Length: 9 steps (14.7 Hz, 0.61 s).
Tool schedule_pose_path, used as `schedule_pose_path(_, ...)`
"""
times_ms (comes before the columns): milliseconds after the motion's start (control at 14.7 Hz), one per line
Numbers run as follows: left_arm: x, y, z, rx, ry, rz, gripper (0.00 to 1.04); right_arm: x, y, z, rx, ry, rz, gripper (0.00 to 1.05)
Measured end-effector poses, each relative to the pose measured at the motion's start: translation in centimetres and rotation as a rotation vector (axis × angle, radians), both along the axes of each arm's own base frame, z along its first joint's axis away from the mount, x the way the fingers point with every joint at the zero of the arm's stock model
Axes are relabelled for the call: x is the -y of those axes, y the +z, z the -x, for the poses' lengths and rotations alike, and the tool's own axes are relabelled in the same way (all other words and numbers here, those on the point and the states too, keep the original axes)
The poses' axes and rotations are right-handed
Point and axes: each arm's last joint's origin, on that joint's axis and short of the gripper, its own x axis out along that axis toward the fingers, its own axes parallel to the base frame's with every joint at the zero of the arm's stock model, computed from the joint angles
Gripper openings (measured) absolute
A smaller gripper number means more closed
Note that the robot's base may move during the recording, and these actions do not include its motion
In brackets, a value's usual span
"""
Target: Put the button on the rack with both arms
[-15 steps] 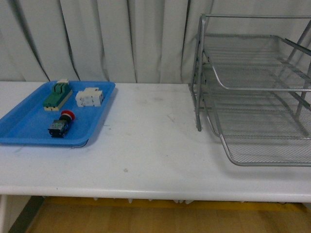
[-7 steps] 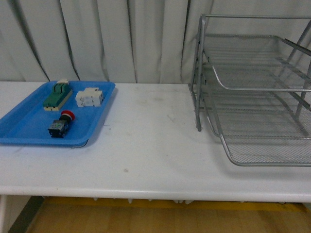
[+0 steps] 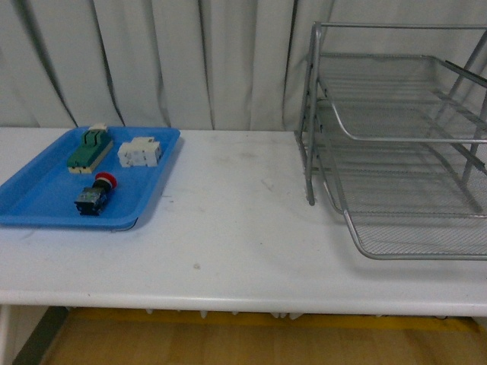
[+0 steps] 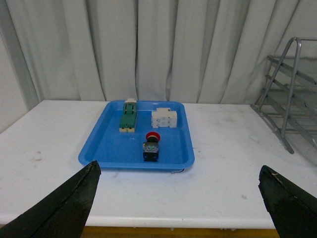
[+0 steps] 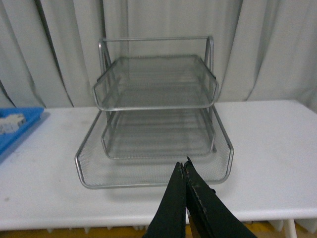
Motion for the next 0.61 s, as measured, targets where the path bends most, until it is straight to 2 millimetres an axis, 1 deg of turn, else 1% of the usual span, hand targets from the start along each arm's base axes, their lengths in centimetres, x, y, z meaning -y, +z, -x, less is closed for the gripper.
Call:
schedule_pose_path(68,0.00,0.01,0.00,0.001,0.001,0.000,0.98,0.01,-0.40,-0.04,-0.032,-0.002,0.000,0.02)
schedule_pose_path(204,0.00,0.01,0.00,0.001,0.001,0.000,0.98,0.00,-0.32,-0.03,-0.024,-0.002,0.000,0.02)
schedule_pose_path(272,0.00,0.00,0.00,0.000,0.000,0.000,0.98,0.00,-0.32,-0.03,-0.023,-0.002,0.001,0.10)
schedule_pose_path(340,0.00,0.00,0.00,0.000,0.000,0.000,0.98,0.00,-0.32,-0.03,-0.023,-0.002,0.002,0.23)
schedule_pose_path(613,0.00,0.00,0.00,0.000,0.000,0.000,0.98,0.00,-0.32,-0.03,-0.023,-0.002,0.002,0.81)
